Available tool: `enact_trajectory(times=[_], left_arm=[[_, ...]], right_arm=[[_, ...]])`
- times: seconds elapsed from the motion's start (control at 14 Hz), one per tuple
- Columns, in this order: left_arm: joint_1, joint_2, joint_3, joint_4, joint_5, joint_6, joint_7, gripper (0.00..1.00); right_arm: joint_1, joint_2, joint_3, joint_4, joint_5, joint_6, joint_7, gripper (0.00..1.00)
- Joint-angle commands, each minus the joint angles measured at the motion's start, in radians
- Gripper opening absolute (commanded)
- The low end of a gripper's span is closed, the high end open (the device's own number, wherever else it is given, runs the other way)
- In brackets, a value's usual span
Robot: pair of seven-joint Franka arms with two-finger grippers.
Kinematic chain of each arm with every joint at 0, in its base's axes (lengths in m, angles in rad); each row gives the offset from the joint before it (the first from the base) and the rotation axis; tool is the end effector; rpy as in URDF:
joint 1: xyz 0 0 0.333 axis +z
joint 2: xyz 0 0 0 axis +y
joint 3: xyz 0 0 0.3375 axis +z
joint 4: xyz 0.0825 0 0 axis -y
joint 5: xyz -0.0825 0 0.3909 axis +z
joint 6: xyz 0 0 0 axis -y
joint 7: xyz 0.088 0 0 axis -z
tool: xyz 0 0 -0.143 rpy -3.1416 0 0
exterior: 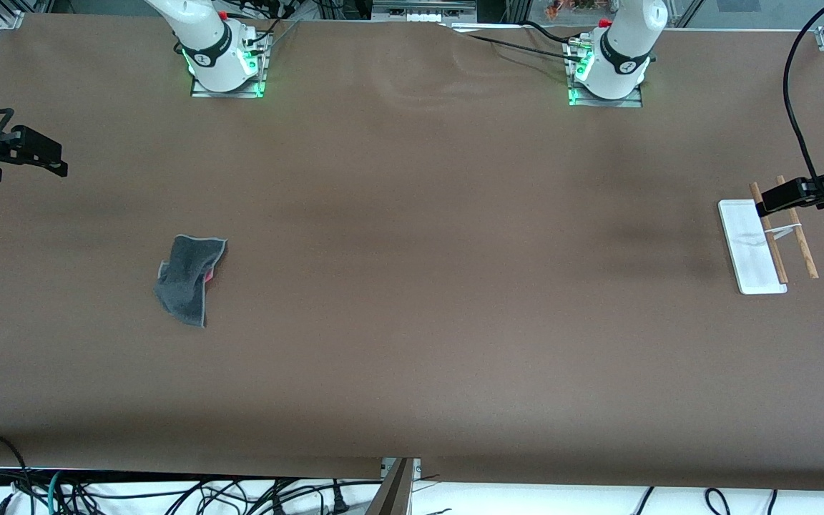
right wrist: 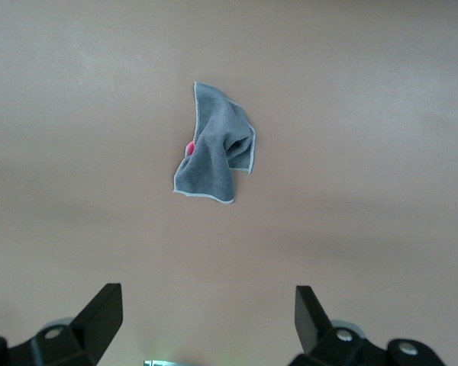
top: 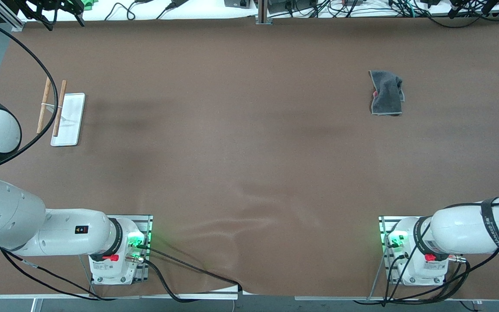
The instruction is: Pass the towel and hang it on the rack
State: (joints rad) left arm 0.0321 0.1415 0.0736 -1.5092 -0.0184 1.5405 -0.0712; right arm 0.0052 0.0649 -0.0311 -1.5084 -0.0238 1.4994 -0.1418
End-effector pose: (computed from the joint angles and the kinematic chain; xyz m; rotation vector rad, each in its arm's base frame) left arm 0.5944 0.0576 0.5549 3.1147 0.2767 -0.1716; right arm 0.5722 -0.0178 0.5969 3.1147 0.1794 -0.1182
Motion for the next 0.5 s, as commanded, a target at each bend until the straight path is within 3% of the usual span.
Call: enact_trajectory(times=[0.0,0.43], left_arm=[[0.009,0.021,0.0,0.041,-0.014,-0.019,0.01,1.0],[0.002,0.021,0.0,0.043,-0.005,-0.014,0.008,1.0]], right_arm=[[-0.001,0.0,0.0,0.008,0.015,-0.002,-0.015,1.0],[-0.001,0.0,0.0,0.008,0.013,-0.002,-0.012,1.0]])
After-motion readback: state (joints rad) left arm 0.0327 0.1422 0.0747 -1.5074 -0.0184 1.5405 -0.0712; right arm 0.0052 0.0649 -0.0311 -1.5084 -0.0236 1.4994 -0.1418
